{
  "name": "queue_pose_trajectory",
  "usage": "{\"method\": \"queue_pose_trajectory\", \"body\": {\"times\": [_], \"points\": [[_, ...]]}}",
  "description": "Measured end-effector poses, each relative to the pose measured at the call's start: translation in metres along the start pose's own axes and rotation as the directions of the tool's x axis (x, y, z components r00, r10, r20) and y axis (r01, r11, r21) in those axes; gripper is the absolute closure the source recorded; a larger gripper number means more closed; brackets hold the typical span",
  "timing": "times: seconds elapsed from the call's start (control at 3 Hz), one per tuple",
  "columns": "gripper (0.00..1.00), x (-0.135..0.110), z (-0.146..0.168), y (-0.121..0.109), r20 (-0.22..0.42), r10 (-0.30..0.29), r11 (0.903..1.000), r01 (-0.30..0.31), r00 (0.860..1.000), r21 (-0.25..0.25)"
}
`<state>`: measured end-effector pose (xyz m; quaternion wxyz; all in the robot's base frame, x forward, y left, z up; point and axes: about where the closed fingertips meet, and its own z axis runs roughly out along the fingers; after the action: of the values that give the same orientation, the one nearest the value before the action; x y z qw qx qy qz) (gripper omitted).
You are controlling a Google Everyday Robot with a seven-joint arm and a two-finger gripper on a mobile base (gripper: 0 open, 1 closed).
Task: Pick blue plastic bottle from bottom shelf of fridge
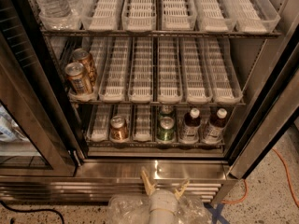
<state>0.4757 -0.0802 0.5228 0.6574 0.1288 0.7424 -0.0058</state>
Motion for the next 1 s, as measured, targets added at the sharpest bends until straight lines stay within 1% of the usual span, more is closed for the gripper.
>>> {"method": "queue_pose_trajectory", "body": {"times": [0.33,0.67,1.0], "points": [[0.00,0.000,0.000,0.000,0.000,0.000,1.0000,0.000,1.000,0.000],[0.00,-0.001,0.005,-0.005,0.041,-0.025,0.9989,0.023,0.999,0.042],[0.00,-0.009,0.016,-0.009,0.124,-0.075,0.9923,0.062,0.989,0.107]]}}
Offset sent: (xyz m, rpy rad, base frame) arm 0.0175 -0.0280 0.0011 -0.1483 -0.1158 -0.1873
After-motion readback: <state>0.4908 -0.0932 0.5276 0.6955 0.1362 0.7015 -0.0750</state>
